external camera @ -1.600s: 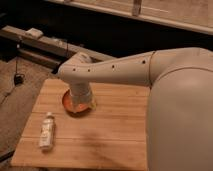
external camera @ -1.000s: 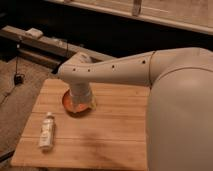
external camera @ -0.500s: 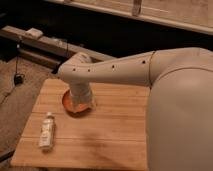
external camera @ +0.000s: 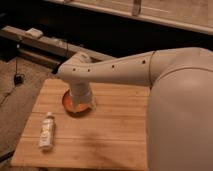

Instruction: Place the bottle in the ceramic bowl

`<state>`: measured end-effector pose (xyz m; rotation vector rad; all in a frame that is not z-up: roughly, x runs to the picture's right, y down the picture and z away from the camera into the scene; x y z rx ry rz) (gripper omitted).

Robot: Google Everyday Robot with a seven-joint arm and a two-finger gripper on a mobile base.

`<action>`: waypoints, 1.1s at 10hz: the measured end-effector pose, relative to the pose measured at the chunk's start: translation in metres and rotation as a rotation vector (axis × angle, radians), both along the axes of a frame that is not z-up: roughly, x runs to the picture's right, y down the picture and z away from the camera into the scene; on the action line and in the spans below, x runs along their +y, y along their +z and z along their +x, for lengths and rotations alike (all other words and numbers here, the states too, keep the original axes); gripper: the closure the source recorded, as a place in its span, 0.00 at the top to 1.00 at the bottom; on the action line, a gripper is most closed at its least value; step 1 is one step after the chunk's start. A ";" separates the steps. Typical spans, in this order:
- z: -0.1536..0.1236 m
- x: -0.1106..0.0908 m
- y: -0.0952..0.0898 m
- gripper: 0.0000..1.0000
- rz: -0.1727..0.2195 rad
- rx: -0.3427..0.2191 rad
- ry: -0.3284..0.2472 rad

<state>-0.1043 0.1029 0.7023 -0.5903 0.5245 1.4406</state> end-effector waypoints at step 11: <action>-0.004 0.004 0.001 0.65 -0.008 -0.014 -0.015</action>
